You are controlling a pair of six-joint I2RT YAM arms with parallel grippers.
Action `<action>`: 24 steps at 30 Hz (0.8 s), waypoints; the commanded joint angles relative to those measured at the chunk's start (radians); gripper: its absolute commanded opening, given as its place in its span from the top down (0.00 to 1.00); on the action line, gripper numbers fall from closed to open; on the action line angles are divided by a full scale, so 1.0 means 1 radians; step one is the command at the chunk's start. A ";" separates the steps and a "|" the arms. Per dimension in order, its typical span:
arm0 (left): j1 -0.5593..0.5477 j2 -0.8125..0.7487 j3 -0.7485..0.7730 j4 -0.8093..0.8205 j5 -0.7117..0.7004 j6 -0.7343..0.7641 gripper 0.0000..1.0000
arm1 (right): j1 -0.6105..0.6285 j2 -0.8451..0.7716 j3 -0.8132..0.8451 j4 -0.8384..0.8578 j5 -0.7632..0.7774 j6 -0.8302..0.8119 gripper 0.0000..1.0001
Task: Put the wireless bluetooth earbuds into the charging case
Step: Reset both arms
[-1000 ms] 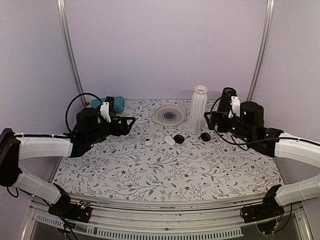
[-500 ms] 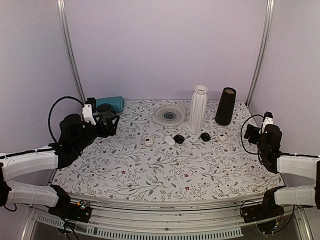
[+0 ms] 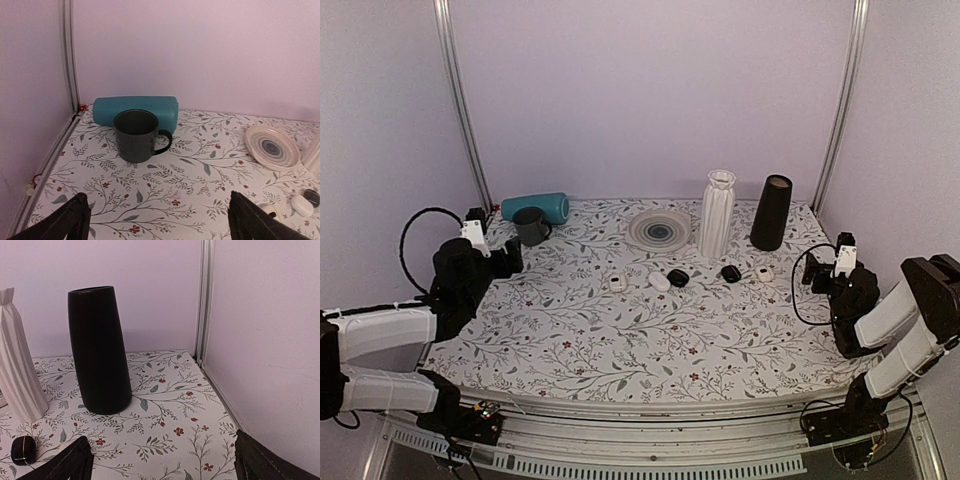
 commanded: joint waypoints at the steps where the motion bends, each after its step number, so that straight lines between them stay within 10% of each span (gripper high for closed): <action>1: 0.078 0.007 -0.062 0.134 -0.132 0.104 0.04 | -0.007 0.008 0.035 0.074 -0.043 -0.026 0.01; 17: 0.206 0.515 -0.331 1.245 -0.052 0.373 0.04 | -0.007 0.010 0.050 0.045 0.015 -0.003 0.01; 24: 0.269 0.513 -0.301 1.140 0.171 0.351 0.04 | -0.007 0.011 0.053 0.042 0.014 -0.002 0.01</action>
